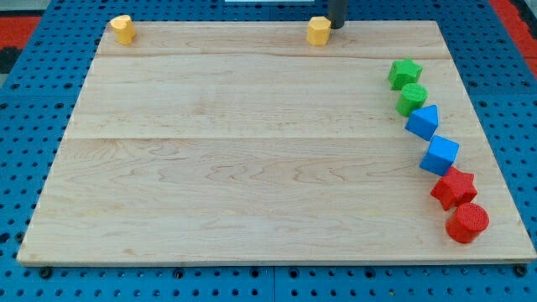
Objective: Push the yellow hexagon towards the top center
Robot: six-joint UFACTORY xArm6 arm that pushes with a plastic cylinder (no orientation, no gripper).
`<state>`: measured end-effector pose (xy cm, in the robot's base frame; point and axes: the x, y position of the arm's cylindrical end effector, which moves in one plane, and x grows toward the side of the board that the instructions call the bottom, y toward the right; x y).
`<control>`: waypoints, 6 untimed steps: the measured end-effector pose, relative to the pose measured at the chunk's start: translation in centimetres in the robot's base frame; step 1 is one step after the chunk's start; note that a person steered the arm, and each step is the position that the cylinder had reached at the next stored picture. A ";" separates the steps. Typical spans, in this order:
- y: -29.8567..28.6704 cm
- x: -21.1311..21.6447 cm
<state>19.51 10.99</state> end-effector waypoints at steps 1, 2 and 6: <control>3.5 0.0; 1.9 0.1; -11.4 5.4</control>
